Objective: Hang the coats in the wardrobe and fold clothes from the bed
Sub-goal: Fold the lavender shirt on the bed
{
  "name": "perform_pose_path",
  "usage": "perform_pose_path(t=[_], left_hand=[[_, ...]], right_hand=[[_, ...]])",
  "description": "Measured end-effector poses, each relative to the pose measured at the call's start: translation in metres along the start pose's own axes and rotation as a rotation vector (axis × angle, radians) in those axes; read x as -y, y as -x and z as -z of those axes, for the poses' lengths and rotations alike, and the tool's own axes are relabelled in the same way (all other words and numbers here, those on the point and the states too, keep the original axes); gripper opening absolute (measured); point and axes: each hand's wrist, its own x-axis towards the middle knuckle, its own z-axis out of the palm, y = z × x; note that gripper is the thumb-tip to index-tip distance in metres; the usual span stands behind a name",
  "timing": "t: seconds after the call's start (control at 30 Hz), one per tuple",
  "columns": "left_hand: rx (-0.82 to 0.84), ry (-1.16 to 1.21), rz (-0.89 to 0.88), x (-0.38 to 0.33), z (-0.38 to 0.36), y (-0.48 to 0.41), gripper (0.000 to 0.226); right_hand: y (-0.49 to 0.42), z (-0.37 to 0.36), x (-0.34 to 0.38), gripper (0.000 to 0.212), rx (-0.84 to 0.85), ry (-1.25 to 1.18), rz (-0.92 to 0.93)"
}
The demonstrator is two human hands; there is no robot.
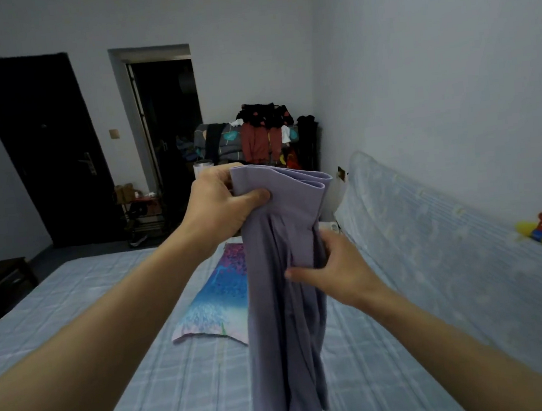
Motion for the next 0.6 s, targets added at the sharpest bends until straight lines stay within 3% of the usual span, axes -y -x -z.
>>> perform_pose_path(t=[0.2,0.37,0.5,0.6], left_hand=[[-0.056,-0.074,-0.04,-0.003,0.004,-0.002,0.017],[-0.095,-0.118,-0.04,-0.004,0.019,-0.001,0.016],[-0.146,-0.139,-0.014,0.0,0.031,-0.001,0.017],[-0.188,-0.156,-0.002,0.004,0.036,-0.001,0.018]], right_hand=[[0.028,-0.025,-0.044,0.039,0.014,0.032,-0.043],[0.042,-0.043,-0.065,0.016,-0.142,0.034,-0.018],[0.044,-0.043,-0.065,0.027,-0.256,0.03,0.039],[0.046,-0.039,-0.063,0.021,-0.304,0.046,0.048]])
